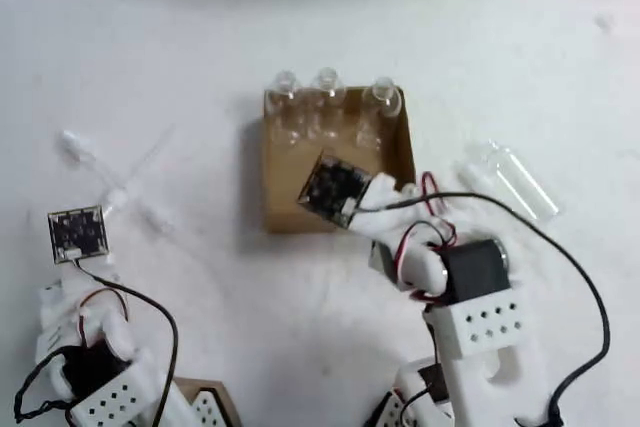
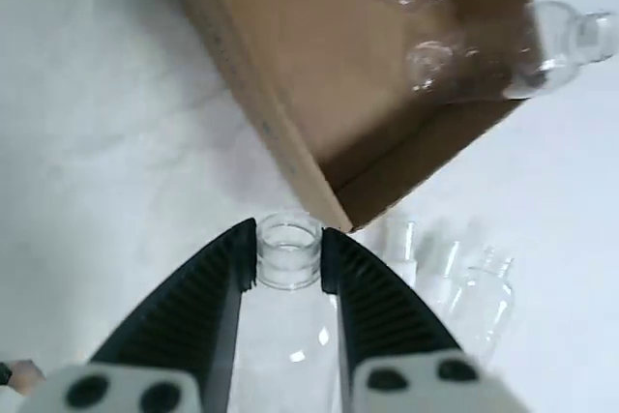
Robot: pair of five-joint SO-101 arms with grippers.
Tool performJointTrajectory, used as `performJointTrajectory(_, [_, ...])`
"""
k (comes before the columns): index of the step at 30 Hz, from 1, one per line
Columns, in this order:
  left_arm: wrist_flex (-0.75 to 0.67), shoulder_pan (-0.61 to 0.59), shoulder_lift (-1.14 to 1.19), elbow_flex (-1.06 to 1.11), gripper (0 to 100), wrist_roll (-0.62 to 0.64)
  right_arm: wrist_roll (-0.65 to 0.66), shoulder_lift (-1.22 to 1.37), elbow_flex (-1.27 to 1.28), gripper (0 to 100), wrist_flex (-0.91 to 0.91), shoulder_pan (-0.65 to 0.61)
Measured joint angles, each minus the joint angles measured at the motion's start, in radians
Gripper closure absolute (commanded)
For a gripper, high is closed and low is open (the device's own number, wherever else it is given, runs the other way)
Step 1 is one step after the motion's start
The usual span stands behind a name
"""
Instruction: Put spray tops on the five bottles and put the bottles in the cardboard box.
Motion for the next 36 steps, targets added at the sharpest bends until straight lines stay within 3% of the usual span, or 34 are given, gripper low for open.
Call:
performJointTrajectory(8, [0.000, 0.000, 0.000, 0.000, 97, 0.000, -0.089, 0.000, -0.195, 97.9, -0.094, -0.089])
performJointTrajectory(18, [0.000, 0.000, 0.000, 0.000, 97, 0.000, -0.098, 0.002, 0.012, 97.9, -0.779, -0.282])
performJointTrajectory(24, [0.000, 0.000, 0.000, 0.000, 97, 0.000, -0.117, 0.002, 0.226, 97.9, -1.088, -0.302])
performJointTrajectory(27, [0.000, 0.000, 0.000, 0.000, 97, 0.000, -0.252, 0.003, 0.247, 97.9, -1.168, -0.301])
performJointTrajectory(30, [0.000, 0.000, 0.000, 0.000, 97, 0.000, -0.496, 0.003, 0.252, 97.9, -1.220, -0.292])
performJointTrajectory(34, [0.000, 0.000, 0.000, 0.000, 97, 0.000, -0.858, 0.012, 0.296, 97.9, -1.266, -0.184])
performJointTrajectory(36, [0.000, 0.000, 0.000, 0.000, 97, 0.000, -0.957, 0.044, 0.328, 97.9, -1.298, -0.120])
